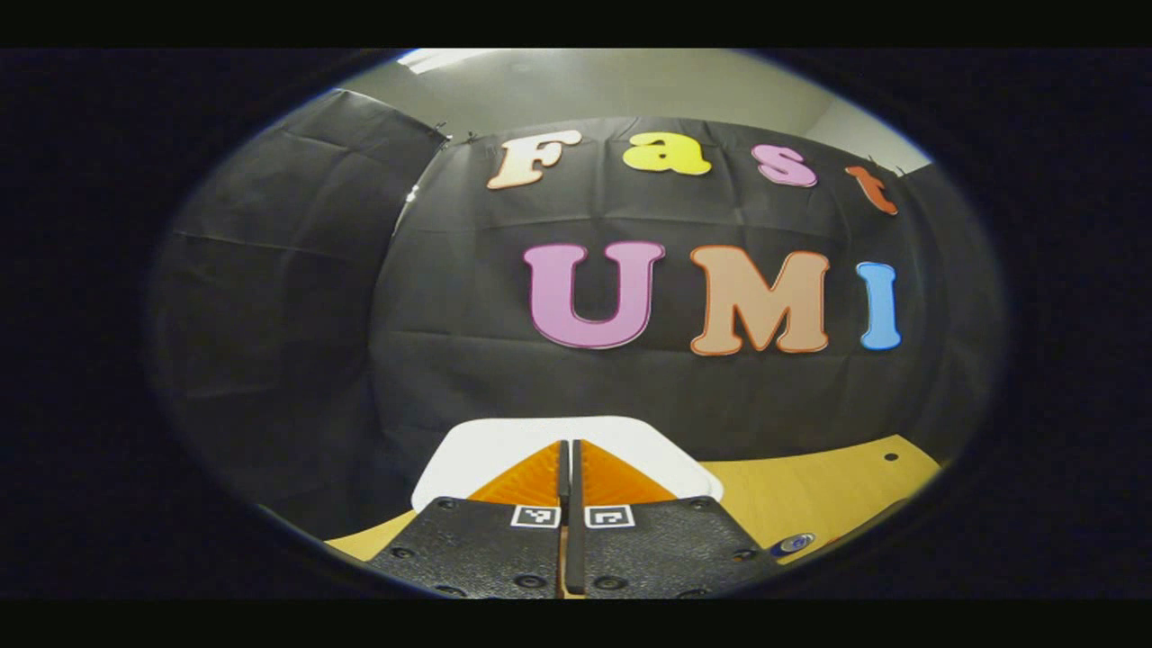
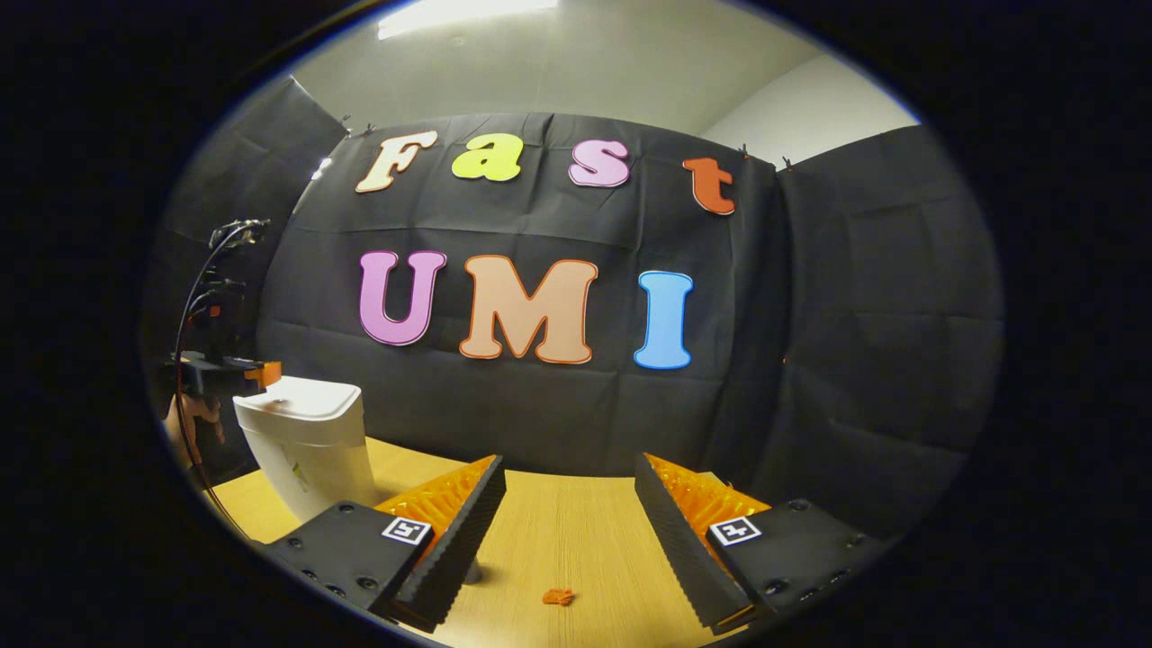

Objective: Press the lid of the desktop garbage bin to open it, pick up the crumpled paper on the desktop and throw it into the bin, then pick up the pop can on the desktop and drop it into the bin, and finally close the garbage bin lid.

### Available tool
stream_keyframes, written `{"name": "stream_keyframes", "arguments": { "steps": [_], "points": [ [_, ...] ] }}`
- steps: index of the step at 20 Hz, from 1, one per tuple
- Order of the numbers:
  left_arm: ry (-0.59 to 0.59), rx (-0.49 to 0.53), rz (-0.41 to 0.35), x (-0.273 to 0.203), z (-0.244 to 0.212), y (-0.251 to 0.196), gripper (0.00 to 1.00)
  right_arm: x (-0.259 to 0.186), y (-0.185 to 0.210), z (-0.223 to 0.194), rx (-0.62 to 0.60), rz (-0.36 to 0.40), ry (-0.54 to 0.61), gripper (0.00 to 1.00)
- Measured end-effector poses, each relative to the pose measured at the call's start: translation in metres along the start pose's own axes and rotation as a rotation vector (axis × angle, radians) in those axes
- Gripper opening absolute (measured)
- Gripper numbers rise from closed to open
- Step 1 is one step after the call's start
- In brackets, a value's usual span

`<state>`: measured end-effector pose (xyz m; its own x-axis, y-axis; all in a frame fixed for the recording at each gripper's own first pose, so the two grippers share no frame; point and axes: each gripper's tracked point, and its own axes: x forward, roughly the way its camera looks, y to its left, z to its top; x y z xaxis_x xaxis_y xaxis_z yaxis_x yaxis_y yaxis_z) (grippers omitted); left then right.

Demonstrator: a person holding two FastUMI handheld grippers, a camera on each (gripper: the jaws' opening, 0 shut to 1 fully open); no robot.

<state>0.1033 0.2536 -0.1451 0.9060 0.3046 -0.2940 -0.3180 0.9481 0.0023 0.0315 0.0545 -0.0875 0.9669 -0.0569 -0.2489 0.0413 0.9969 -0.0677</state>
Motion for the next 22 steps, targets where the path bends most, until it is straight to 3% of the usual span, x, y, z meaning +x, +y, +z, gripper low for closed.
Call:
{"name": "stream_keyframes", "arguments": {
  "steps": [2, 3, 5, 8, 10, 15, 18, 21, 22],
  "points": [
    [0.101, 0.02, 0.012, -0.002, -0.033, 0.002, 0.0, 0.001, 0.006, 0.001, -0.014, 0.001, 0.004, 1.0],
    [0.006, 0.061, 0.025, -0.001, -0.019, 0.002, 0.0, 0.002, 0.008, 0.001, -0.023, 0.004, 0.005, 0.96],
    [0.024, 0.117, 0.025, 0.006, -0.027, 0.004, 0.0, 0.004, 0.017, -0.002, -0.046, 0.029, 0.024, 0.96],
    [-0.053, -0.043, -0.01, 0.006, -0.006, -0.003, 0.0, 0.007, 0.019, 0.003, -0.067, 0.061, 0.019, 0.96],
    [-0.039, -0.034, -0.003, -0.001, 0.006, 0.001, 0.0, 0.011, 0.021, 0.004, -0.031, 0.079, 0.002, 0.96],
    [-0.217, 0.065, -0.076, -0.045, 0.066, -0.019, 0.89, 0.029, 0.021, -0.026, -0.03, 0.126, 0.036, 0.92],
    [-0.237, 0.044, -0.069, -0.077, 0.066, -0.029, 0.88, 0.036, 0.02, -0.048, -0.008, 0.158, 0.073, 1.0],
    [-0.227, 0.024, -0.062, -0.11, 0.054, -0.039, 0.92, 0.047, 0.017, -0.075, -0.014, 0.189, 0.111, 0.96],
    [-0.22, 0.011, -0.06, -0.12, 0.048, -0.044, 0.93, 0.052, 0.017, -0.088, -0.032, 0.201, 0.128, 1.0]
  ]
}}
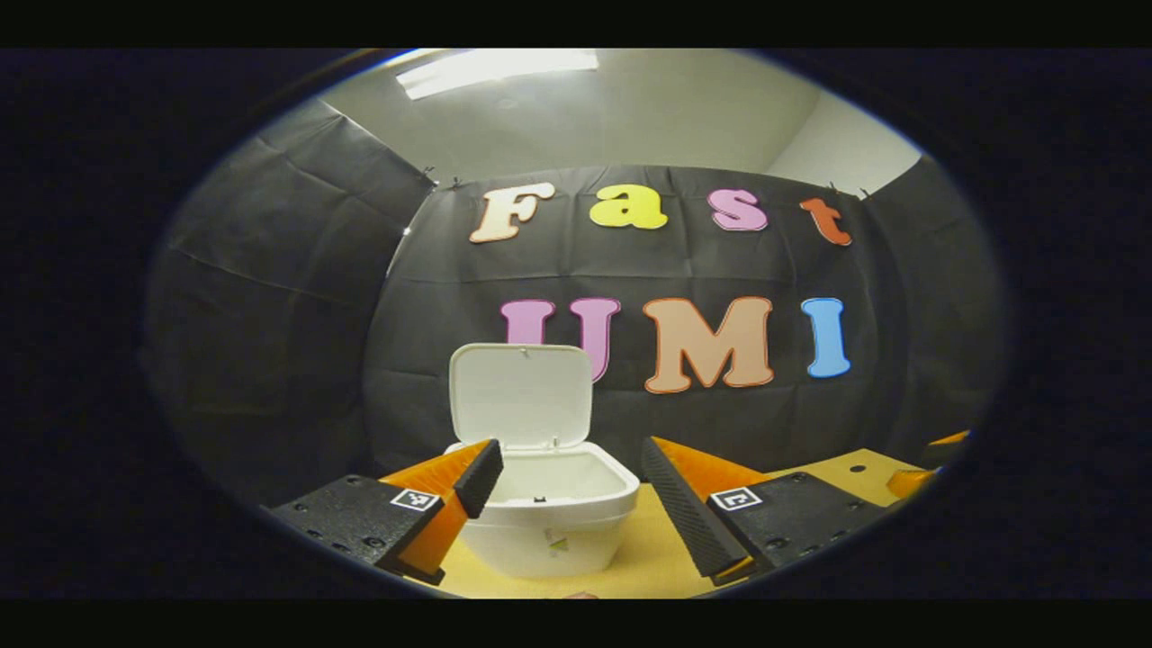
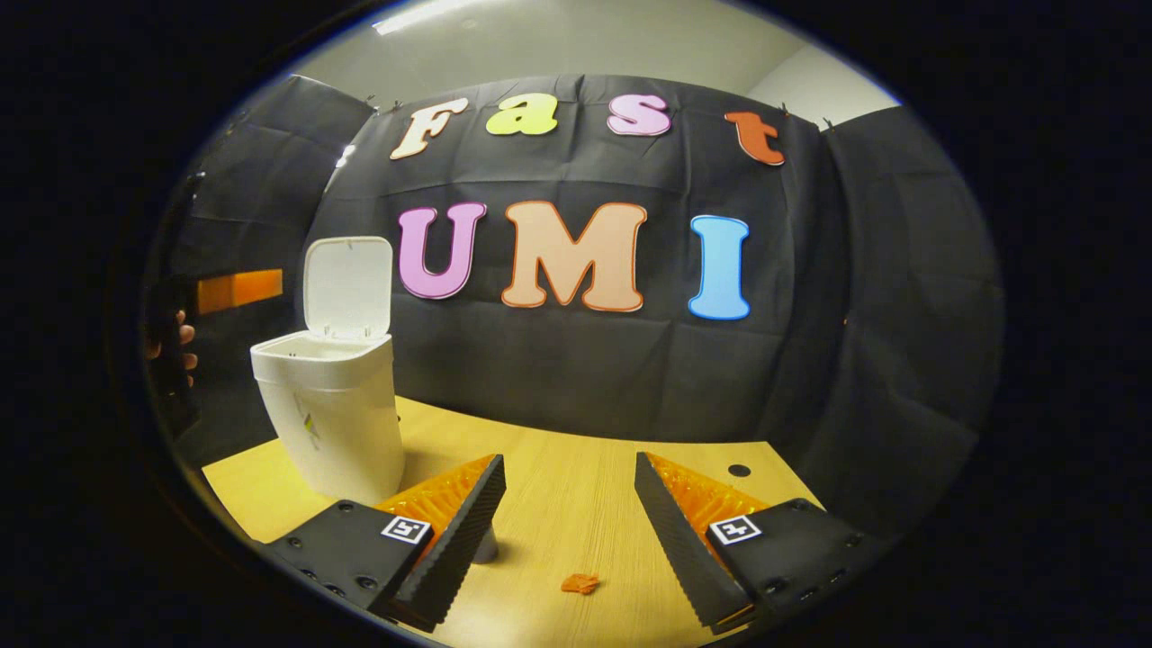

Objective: Press the lid of the desktop garbage bin to open it, pick up the crumpled paper on the desktop and throw it into the bin, then pick up the pop can on the desktop and drop it into the bin, and finally close the garbage bin lid.

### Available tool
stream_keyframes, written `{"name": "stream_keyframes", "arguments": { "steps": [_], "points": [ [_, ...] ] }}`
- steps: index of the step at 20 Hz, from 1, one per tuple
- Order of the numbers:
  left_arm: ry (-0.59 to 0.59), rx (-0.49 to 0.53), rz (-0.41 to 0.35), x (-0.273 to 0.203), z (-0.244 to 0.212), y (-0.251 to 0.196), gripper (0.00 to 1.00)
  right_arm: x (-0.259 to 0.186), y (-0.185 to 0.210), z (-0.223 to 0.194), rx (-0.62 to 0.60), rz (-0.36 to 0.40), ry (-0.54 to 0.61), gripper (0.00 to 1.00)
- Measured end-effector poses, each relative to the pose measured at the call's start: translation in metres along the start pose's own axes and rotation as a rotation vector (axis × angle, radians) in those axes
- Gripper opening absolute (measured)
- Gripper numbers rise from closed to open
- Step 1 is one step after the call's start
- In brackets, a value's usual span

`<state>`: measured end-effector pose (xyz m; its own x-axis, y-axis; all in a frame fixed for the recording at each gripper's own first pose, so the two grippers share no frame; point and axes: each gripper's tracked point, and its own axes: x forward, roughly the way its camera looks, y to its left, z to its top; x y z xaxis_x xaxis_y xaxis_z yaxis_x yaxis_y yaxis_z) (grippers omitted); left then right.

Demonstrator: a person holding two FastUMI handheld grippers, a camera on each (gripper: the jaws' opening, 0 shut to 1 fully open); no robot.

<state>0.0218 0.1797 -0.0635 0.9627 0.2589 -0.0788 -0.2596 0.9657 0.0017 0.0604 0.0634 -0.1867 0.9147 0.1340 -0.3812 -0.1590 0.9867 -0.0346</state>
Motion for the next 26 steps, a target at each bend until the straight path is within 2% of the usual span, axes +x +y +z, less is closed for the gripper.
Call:
{"name": "stream_keyframes", "arguments": {
  "steps": [1, 3, 4, 7, 8, 10, 12, 14, 15, 16, 18, 19, 20, 21, 26],
  "points": [
    [0.006, -0.008, -0.006, -0.01, -0.004, -0.009, 0.93, 0.008, -0.002, -0.014, -0.019, 0.007, 0.028, 0.96],
    [0.039, -0.009, -0.009, -0.029, -0.019, -0.023, 0.93, 0.024, -0.007, -0.048, -0.038, 0.026, 0.098, 1.0],
    [0.066, -0.01, -0.014, -0.036, -0.028, -0.031, 0.93, 0.032, -0.008, -0.069, -0.038, 0.04, 0.149, 0.96],
    [0.132, -0.017, -0.032, -0.059, -0.046, -0.053, 0.93, 0.059, -0.009, -0.133, -0.032, 0.077, 0.322, 0.96],
    [0.153, -0.004, -0.026, -0.065, -0.051, -0.056, 0.93, 0.069, -0.011, -0.166, -0.048, 0.073, 0.408, 0.95],
    [0.161, 0.044, 0.003, -0.076, -0.05, -0.056, 0.93, 0.081, -0.016, -0.205, -0.057, 0.07, 0.504, 0.86],
    [0.158, 0.078, 0.024, -0.084, -0.047, -0.054, 0.93, 0.079, -0.008, -0.219, -0.048, 0.12, 0.58, 0.73],
    [0.158, 0.09, 0.039, -0.088, -0.044, -0.051, 0.93, 0.08, 0.002, -0.222, -0.056, 0.146, 0.582, 0.61],
    [0.161, 0.089, 0.043, -0.091, -0.046, -0.05, 0.93, 0.079, 0.008, -0.23, -0.068, 0.164, 0.597, 0.48],
    [0.165, 0.085, 0.044, -0.091, -0.046, -0.049, 0.92, 0.079, 0.013, -0.231, -0.067, 0.183, 0.591, 0.47],
    [0.167, 0.077, 0.037, -0.088, -0.045, -0.047, 0.93, 0.076, 0.017, -0.231, -0.068, 0.201, 0.592, 0.37],
    [0.165, 0.072, 0.027, -0.085, -0.044, -0.045, 0.93, 0.073, 0.017, -0.226, -0.068, 0.207, 0.582, 0.23],
    [0.157, 0.07, 0.018, -0.082, -0.041, -0.043, 0.93, 0.067, 0.024, -0.206, -0.043, 0.22, 0.559, 0.26],
    [0.142, 0.066, 0.001, -0.076, -0.036, -0.039, 0.93, 0.066, 0.031, -0.181, -0.027, 0.228, 0.503, 0.23],
    [0.102, 0.009, -0.055, -0.056, -0.025, -0.017, 0.93, 0.066, 0.086, 0.013, 0.026, 0.284, 0.173, 0.22]
  ]
}}
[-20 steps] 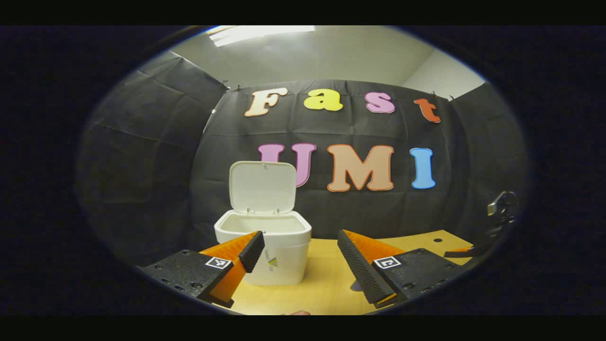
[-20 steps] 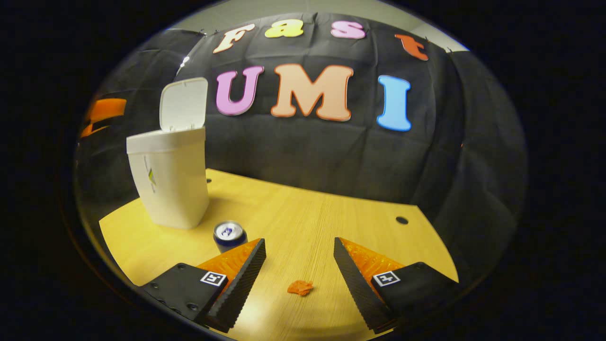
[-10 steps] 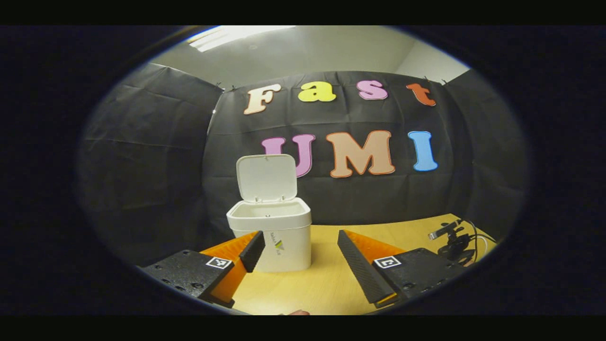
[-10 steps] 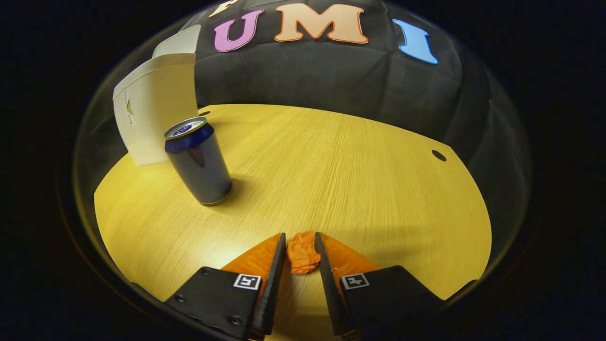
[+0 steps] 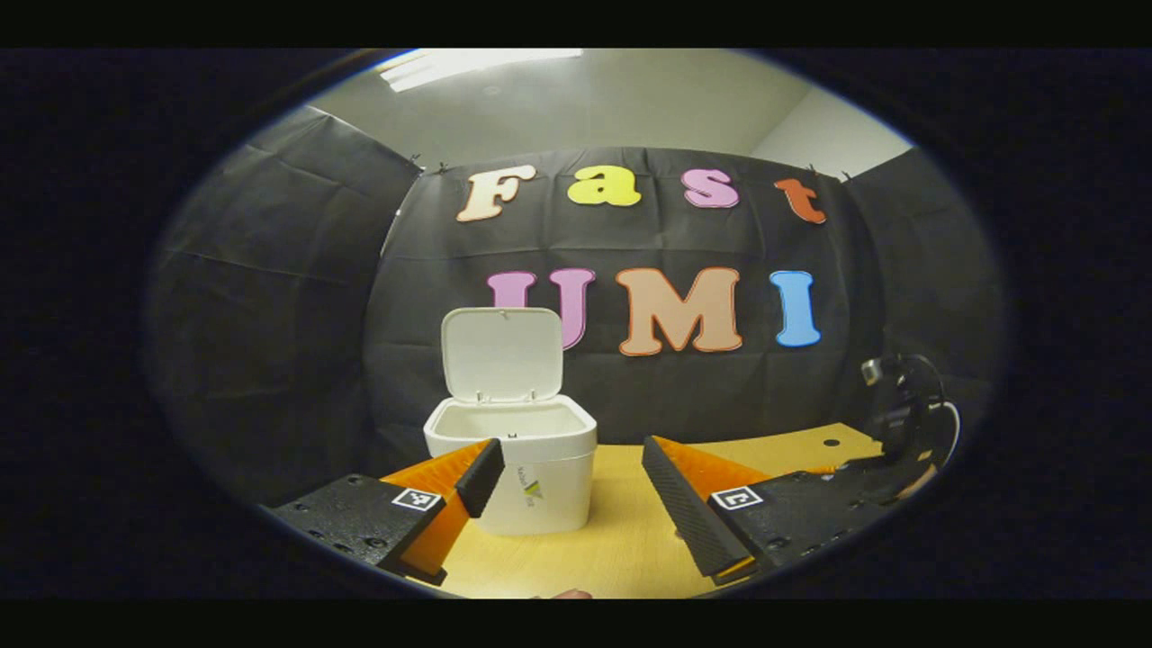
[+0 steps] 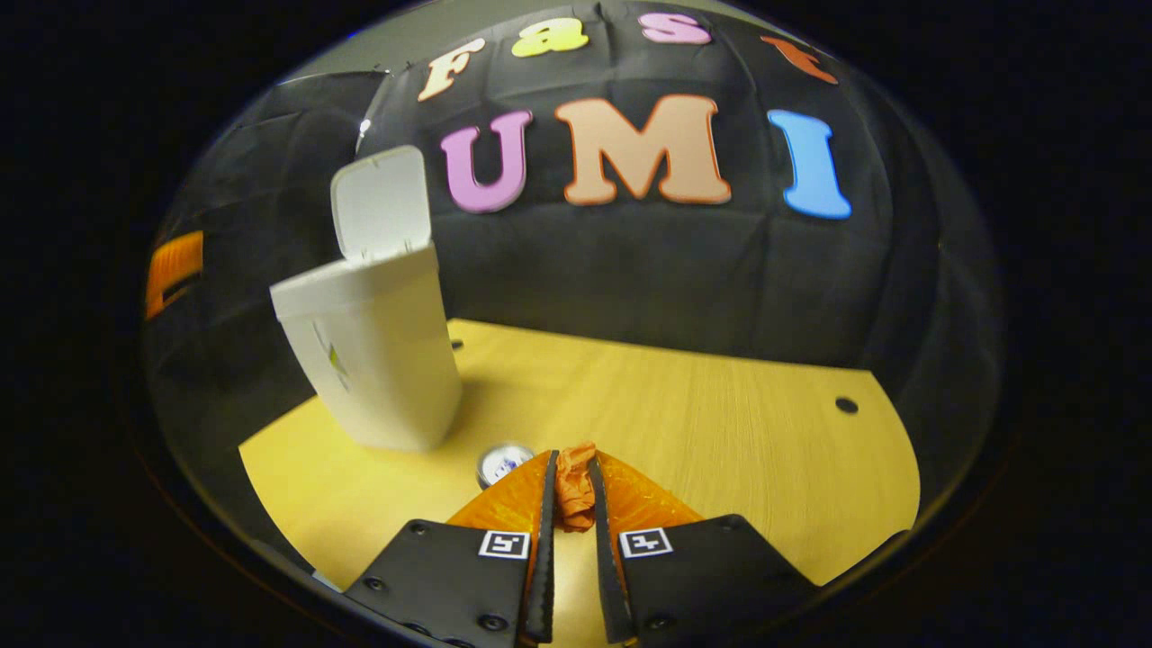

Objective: Press the lid of the desktop garbage bin to open it, pick up the crumpled paper on the desktop and throw it into the bin, then pick up the pop can on the desktop and drop it into the bin, and finally close the garbage bin lid.

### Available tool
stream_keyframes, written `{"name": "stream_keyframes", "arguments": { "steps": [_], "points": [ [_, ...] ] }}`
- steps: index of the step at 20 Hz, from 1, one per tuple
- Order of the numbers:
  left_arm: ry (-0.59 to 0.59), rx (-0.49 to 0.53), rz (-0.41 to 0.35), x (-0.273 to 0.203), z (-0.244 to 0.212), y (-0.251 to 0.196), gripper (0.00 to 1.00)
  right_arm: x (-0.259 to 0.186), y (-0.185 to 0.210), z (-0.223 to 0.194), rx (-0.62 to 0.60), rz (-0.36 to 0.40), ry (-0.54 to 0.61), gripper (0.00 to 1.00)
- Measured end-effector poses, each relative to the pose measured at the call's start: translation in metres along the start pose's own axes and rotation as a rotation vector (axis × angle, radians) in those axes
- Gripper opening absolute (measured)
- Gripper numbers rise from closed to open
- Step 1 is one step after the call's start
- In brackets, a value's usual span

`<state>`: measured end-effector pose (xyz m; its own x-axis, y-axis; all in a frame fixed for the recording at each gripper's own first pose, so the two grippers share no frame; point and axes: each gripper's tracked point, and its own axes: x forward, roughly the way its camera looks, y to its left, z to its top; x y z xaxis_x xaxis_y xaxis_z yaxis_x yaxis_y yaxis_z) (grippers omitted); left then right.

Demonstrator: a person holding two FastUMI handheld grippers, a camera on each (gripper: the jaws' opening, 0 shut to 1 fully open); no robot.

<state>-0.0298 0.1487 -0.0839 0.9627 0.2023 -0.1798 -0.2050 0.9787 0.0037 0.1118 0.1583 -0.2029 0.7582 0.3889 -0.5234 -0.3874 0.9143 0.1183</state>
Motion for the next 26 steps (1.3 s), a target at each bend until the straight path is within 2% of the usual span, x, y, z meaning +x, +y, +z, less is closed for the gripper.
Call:
{"name": "stream_keyframes", "arguments": {
  "steps": [1, 5, 9, 12, 14, 16, 17, 19, 21, 22, 26],
  "points": [
    [-0.004, -0.012, -0.011, 0.004, 0.002, 0.009, 0.93, 0.0, 0.027, 0.044, -0.025, 0.025, -0.062, 0.22],
    [-0.015, -0.019, -0.017, 0.013, 0.001, 0.046, 0.93, 0.023, 0.111, 0.119, -0.077, 0.111, -0.172, 0.22],
    [0.007, -0.026, 0.001, 0.016, -0.01, 0.087, 0.93, 0.06, 0.206, 0.156, -0.133, 0.188, -0.205, 0.24],
    [0.022, -0.025, 0.028, 0.015, -0.018, 0.117, 0.93, 0.112, 0.257, 0.158, -0.145, 0.215, -0.146, 0.24],
    [0.035, -0.03, 0.046, 0.013, -0.025, 0.133, 0.94, 0.133, 0.269, 0.144, -0.15, 0.206, -0.088, 0.22],
    [0.045, -0.029, 0.061, 0.008, -0.032, 0.144, 0.92, 0.146, 0.275, 0.129, -0.158, 0.206, -0.041, 0.27],
    [0.05, -0.026, 0.066, 0.01, -0.034, 0.147, 0.92, 0.146, 0.277, 0.122, -0.151, 0.207, -0.031, 0.42],
    [0.055, -0.024, 0.067, 0.008, -0.038, 0.147, 0.92, 0.141, 0.272, 0.129, -0.137, 0.188, -0.064, 0.53],
    [0.046, -0.024, 0.056, 0.007, -0.037, 0.139, 0.92, 0.127, 0.262, 0.138, -0.146, 0.176, -0.087, 0.79],
    [0.04, -0.027, 0.039, 0.008, -0.036, 0.13, 0.93, 0.117, 0.254, 0.145, -0.15, 0.168, -0.115, 0.84],
    [0.016, -0.02, -0.047, 0.019, -0.036, 0.077, 0.93, 0.047, 0.19, 0.172, -0.176, 0.1, -0.252, 0.86]
  ]
}}
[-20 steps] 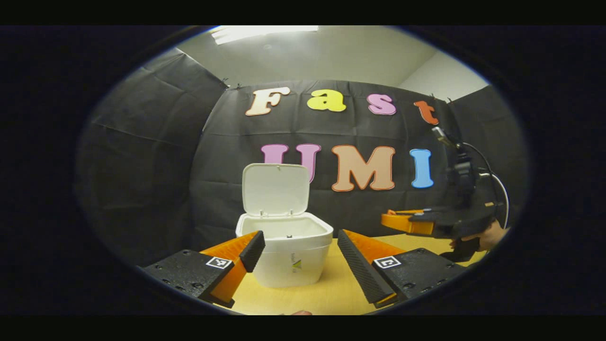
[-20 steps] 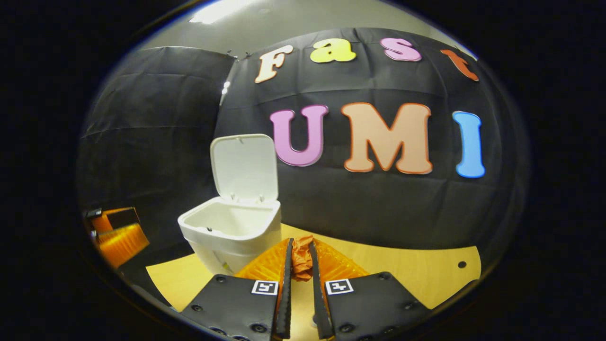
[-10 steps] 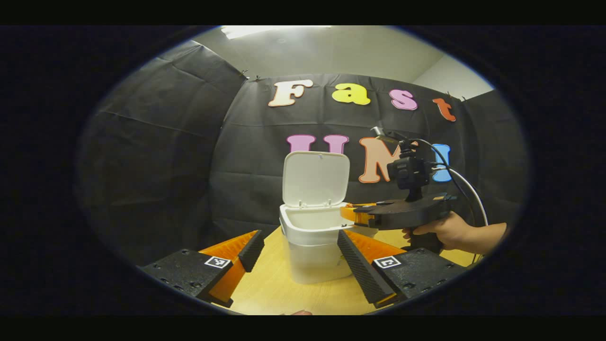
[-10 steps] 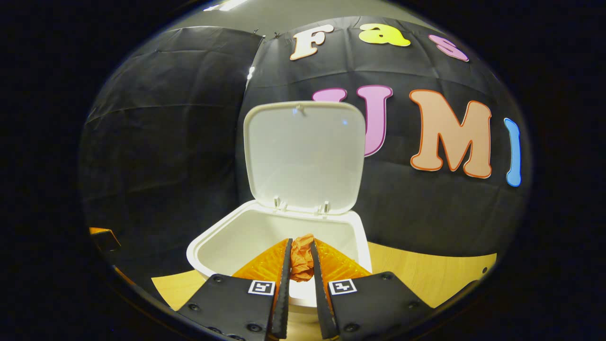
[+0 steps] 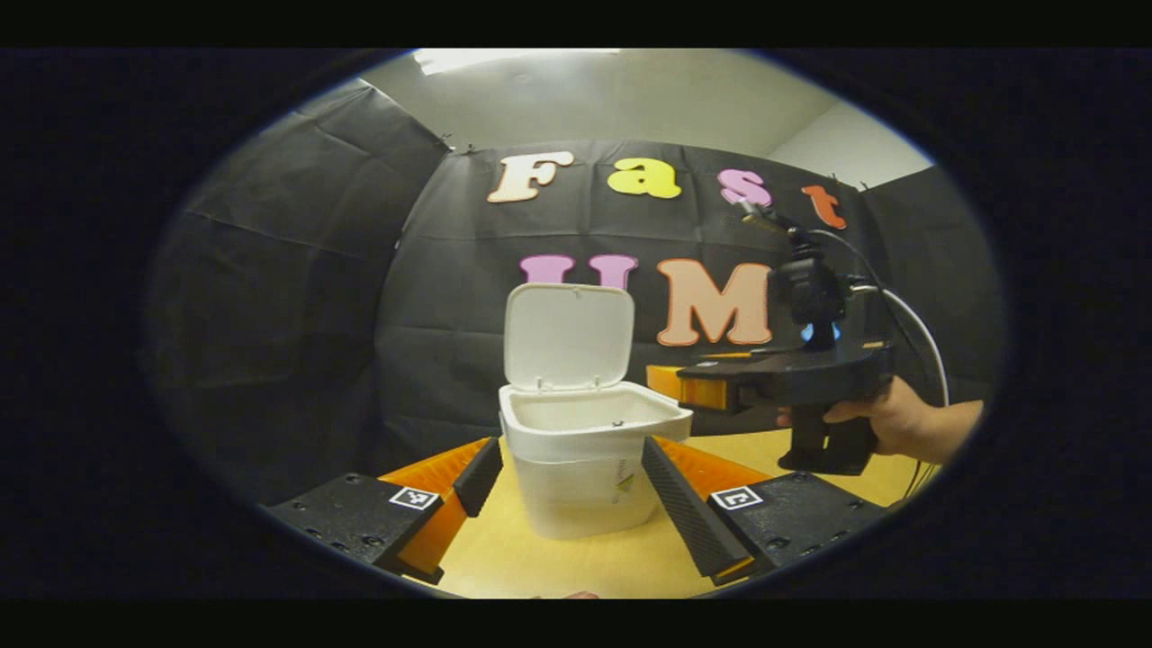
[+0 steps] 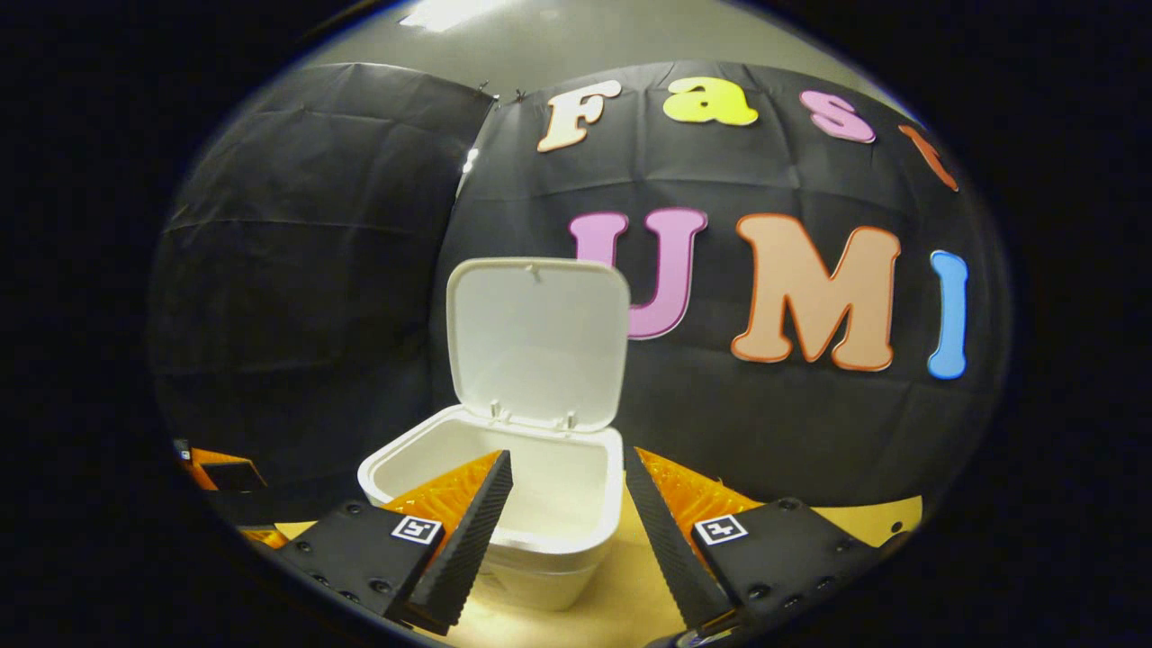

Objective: Press the lid of the desktop garbage bin to open it, pick up the crumpled paper on the desktop and throw it into the bin, then pick up the pop can on the desktop and drop it into the bin, and finally close the garbage bin lid.

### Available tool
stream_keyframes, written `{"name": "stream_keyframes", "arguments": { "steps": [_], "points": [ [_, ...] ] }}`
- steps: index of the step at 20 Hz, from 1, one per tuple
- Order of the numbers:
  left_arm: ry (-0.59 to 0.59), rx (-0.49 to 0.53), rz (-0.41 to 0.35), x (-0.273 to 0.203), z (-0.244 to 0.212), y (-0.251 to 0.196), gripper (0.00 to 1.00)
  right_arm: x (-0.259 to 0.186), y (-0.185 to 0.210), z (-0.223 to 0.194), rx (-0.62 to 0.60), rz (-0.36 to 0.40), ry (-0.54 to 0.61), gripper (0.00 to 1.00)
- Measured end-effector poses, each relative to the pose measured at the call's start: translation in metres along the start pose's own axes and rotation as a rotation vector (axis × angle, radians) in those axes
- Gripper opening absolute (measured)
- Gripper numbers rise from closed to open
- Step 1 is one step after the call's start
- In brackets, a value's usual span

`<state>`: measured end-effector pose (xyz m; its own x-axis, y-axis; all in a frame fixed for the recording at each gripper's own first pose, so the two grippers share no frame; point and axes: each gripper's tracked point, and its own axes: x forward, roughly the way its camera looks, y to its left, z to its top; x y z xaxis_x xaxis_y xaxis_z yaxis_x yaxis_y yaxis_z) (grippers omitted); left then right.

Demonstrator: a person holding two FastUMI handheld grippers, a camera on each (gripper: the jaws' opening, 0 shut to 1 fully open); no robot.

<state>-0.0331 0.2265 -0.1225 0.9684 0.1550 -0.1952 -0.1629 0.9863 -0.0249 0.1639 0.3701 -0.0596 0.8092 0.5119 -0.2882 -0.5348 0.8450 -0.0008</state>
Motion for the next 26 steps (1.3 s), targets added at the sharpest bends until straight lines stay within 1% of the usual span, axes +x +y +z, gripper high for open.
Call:
{"name": "stream_keyframes", "arguments": {
  "steps": [3, 6, 9, 11, 12, 14, 16, 18, 21, 24, 26],
  "points": [
    [0.014, -0.003, -0.093, 0.012, -0.015, -0.056, 0.93, -0.055, -0.068, 0.009, -0.013, -0.104, -0.056, 0.87],
    [0.035, 0.009, -0.176, 0.021, -0.033, -0.109, 0.94, -0.116, -0.142, 0.004, -0.015, -0.246, -0.081, 0.87],
    [0.06, 0.021, -0.248, 0.033, -0.057, -0.161, 0.93, -0.173, -0.206, -0.015, -0.001, -0.372, -0.08, 0.86],
    [0.075, 0.042, -0.273, 0.043, -0.074, -0.19, 0.94, -0.208, -0.244, -0.033, 0.016, -0.446, -0.057, 0.86],
    [0.089, 0.046, -0.284, 0.048, -0.084, -0.203, 0.92, -0.223, -0.262, -0.046, 0.029, -0.478, -0.042, 0.87],
    [0.121, 0.038, -0.299, 0.056, -0.11, -0.228, 0.94, -0.254, -0.298, -0.071, 0.054, -0.531, -0.003, 0.86],
    [0.149, 0.04, -0.291, 0.063, -0.137, -0.247, 0.94, -0.283, -0.325, -0.093, 0.075, -0.579, 0.025, 0.87],
    [0.195, 0.038, -0.271, 0.072, -0.169, -0.26, 0.94, -0.302, -0.345, -0.117, 0.092, -0.61, 0.067, 0.87],
    [0.247, 0.035, -0.219, 0.081, -0.21, -0.269, 0.94, -0.328, -0.364, -0.145, 0.103, -0.629, 0.132, 0.87],
    [0.302, 0.039, -0.174, 0.09, -0.247, -0.267, 0.94, -0.342, -0.374, -0.154, 0.112, -0.631, 0.158, 0.87],
    [0.371, 0.041, -0.16, 0.095, -0.271, -0.268, 0.95, -0.348, -0.374, -0.16, 0.102, -0.626, 0.179, 0.88]
  ]
}}
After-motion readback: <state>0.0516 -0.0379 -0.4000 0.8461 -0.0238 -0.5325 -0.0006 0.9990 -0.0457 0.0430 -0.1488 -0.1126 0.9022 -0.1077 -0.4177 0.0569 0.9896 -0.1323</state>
